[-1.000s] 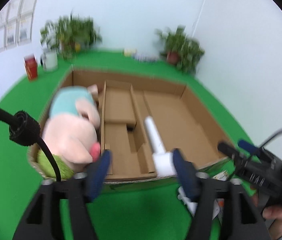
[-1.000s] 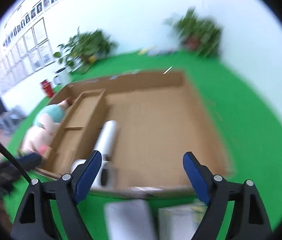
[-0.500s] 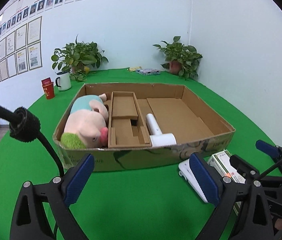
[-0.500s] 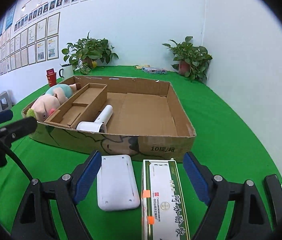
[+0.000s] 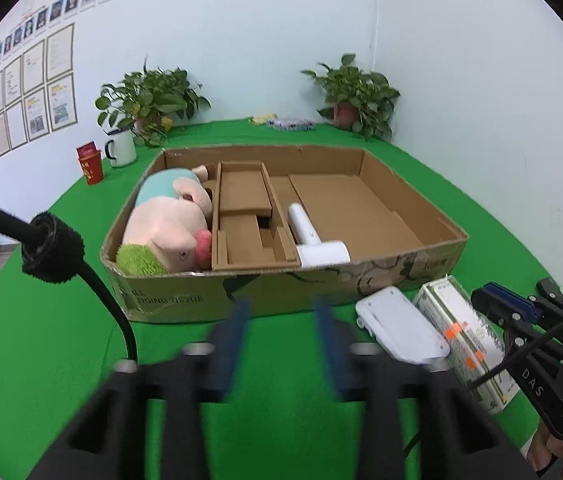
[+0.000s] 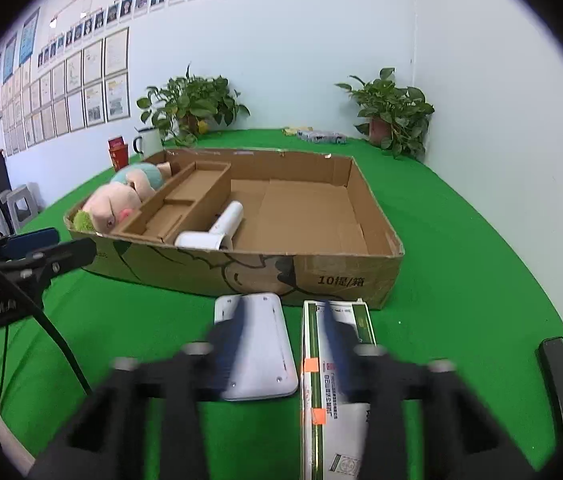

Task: Organize objects
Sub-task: 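Move both grippers back toward the white rectangular device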

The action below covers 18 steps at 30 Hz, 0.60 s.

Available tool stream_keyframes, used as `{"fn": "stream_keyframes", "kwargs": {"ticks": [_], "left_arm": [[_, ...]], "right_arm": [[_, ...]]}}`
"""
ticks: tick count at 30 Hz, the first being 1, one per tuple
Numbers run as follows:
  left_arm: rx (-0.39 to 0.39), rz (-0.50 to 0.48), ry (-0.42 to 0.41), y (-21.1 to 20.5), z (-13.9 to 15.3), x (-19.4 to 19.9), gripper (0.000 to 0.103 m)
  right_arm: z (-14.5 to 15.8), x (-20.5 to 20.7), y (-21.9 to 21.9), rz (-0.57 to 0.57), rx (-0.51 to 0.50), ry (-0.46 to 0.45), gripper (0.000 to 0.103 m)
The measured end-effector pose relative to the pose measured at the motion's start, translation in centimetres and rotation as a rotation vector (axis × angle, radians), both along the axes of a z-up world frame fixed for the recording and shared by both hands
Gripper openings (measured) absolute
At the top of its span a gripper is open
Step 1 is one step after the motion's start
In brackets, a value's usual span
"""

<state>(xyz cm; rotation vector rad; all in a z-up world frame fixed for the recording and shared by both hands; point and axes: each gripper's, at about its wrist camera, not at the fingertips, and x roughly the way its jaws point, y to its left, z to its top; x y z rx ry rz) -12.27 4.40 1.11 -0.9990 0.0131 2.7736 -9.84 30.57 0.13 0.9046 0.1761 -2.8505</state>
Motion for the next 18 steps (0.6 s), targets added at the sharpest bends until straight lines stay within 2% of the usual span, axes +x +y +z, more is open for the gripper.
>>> {"fn": "stream_keyframes", "kwargs": {"ticks": [3, 4, 5, 6, 7, 8, 9, 11, 14, 18], "left_arm": [[-0.019, 0.013, -0.016, 0.0, -0.9, -0.4, 0.011], [-0.021, 0.024, -0.01, 0.0, -1.0, -0.3, 0.015], [-0.02, 0.034, -0.01, -0.1, -1.1, -0.4, 0.021], [-0.007, 0.032, -0.016, -0.2, -1.3, -0.5, 0.042], [0.031, 0.019, -0.023, -0.4, -1.3, -0.7, 0.067], [0.068, 0.006, -0.026, -0.7, -1.3, -0.7, 0.073], [0.111, -0.006, -0.029, -0.9, -1.3, -0.8, 0.074], [0.151, -0.033, -0.054, -0.9, -1.5, -1.1, 0.074], [0.155, -0.056, -0.076, -0.6, -1.8, -1.5, 0.074], [0.278, -0.118, -0.12, -0.9, -2.3, -2.2, 0.074]], "right_arm": [[-0.3, 0.2, -0.3, 0.003, 0.015, 0.004, 0.01], [-0.2, 0.3, -0.3, 0.006, 0.018, 0.01, 0.014], [-0.3, 0.3, -0.4, 0.003, 0.025, 0.01, 0.032], [-0.4, 0.3, -0.4, 0.001, 0.031, 0.009, 0.049], [-0.6, 0.1, -0.4, 0.006, 0.026, 0.004, 0.084], [-0.7, 0.1, -0.3, 0.012, 0.019, 0.001, 0.087], [-0.8, 0.0, -0.2, 0.013, 0.017, -0.011, 0.087], [-1.1, -0.2, -0.1, 0.009, 0.012, -0.027, 0.087], [-1.4, -0.2, 0.5, 0.017, -0.03, -0.049, 0.088], [-1.5, 0.8, 0.5, 0.117, -0.088, -0.051, 0.088]]}}
